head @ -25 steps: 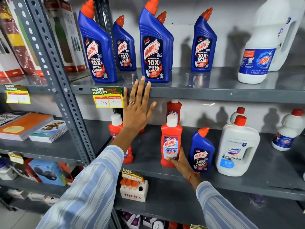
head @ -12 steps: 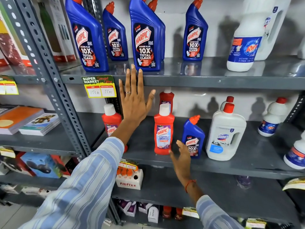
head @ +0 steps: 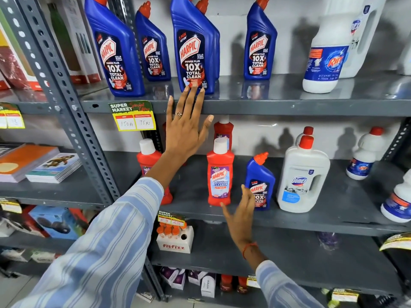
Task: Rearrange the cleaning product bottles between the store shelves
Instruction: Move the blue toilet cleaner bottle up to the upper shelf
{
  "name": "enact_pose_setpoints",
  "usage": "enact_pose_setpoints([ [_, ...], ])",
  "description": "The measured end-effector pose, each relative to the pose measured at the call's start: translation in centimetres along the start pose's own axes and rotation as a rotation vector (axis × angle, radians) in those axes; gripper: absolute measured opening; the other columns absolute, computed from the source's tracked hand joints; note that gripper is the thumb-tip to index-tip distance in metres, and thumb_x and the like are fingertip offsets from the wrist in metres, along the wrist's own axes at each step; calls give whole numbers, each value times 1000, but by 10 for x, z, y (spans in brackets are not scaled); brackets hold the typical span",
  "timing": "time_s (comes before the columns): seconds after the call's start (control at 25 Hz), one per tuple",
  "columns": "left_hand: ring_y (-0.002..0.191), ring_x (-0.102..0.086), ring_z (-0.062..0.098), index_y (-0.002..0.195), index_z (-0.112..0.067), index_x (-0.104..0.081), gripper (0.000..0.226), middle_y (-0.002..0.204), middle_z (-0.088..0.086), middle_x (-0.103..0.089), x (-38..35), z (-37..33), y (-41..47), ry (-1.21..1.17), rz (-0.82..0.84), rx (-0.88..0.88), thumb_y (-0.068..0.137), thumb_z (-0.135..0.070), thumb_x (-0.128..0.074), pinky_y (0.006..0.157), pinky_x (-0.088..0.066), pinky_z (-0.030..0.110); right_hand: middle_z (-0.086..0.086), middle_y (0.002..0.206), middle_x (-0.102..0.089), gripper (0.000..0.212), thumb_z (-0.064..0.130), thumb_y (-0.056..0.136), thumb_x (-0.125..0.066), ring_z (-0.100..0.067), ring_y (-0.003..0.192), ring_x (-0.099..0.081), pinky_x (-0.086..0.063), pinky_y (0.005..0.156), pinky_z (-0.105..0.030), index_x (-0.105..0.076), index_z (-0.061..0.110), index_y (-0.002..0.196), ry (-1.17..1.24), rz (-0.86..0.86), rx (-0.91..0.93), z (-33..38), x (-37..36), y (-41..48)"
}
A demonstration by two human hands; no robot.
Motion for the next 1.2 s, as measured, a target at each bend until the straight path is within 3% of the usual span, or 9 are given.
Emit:
enact_pose_setpoints([
  [0.16, 145, -14, 20, 150, -16, -20, 63, 157, 7, -23, 0, 0, 0, 5, 4, -8, 99, -51, -26, 117, -1, 44, -22, 148, -28, 89, 21, 78, -73, -29, 137, -30, -33, 103, -30, -17, 3, 144, 105, 105, -156, 3, -37, 6],
  [0.24, 145, -14, 20, 150, -16, -21, 63, 157, 7, -24, 0, 0, 0, 7, -6, -10, 99, -51, -26, 117, -1, 44, -22, 146, -33, 96, 18, 72, -78, -33, 134, -35, -36, 105, -36, -16, 2, 144, 139, 105, -251, 1, -47, 21],
  [0.36, 145, -15, 20, 150, -15, -22, 63, 157, 7, -25, -1, 0, 0, 4, -24, -11, 99, -51, -27, 117, -2, 44, -19, 127, -53, 87, 12, 65, -83, -30, 112, -54, -48, 84, -32, -32, 6, 135, 239, 85, -358, -2, -57, 39],
  [0.48, 144, -17, 20, 149, -15, -24, 62, 156, 7, -28, -3, 0, 0, 10, -53, -18, 99, -51, -28, 117, -2, 43, -11, 112, -58, 70, 13, 64, -83, -26, 99, -60, -47, 72, -24, -40, 11, 119, 289, 104, -398, -6, -63, 44],
  [0.68, 144, -16, 20, 149, -14, -23, 63, 156, 8, -27, -5, 0, 0, 19, -58, -14, 99, -52, -27, 117, -2, 44, -17, 117, -59, 68, 14, 65, -83, -18, 95, -55, -48, 78, -31, -40, 7, 118, 269, 178, -394, -13, -64, 47],
  [0.88, 145, -16, 21, 149, -14, -23, 63, 156, 8, -26, -4, -1, 0, 17, -55, -10, 99, -51, -28, 117, -3, 44, -18, 118, -60, 68, 9, 64, -83, -25, 101, -58, -51, 85, -38, -42, 5, 119, 295, 306, -376, -18, -59, 54],
  [1.2, 146, -13, 21, 151, -14, -18, 64, 158, 7, -21, -2, -2, -1, 28, -12, 7, 99, -51, -27, 118, -2, 45, -14, 116, -59, 68, 7, 63, -83, -28, 104, -60, -52, 84, -36, -43, 6, 118, 328, 223, -383, -9, -54, 43],
])
Point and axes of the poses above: each hand's wrist, its own y-axis towards the middle knuckle, its own x-axis out of the back of the hand, z = x × y, the point moved 4 cm from there along y, towards the middle knuckle
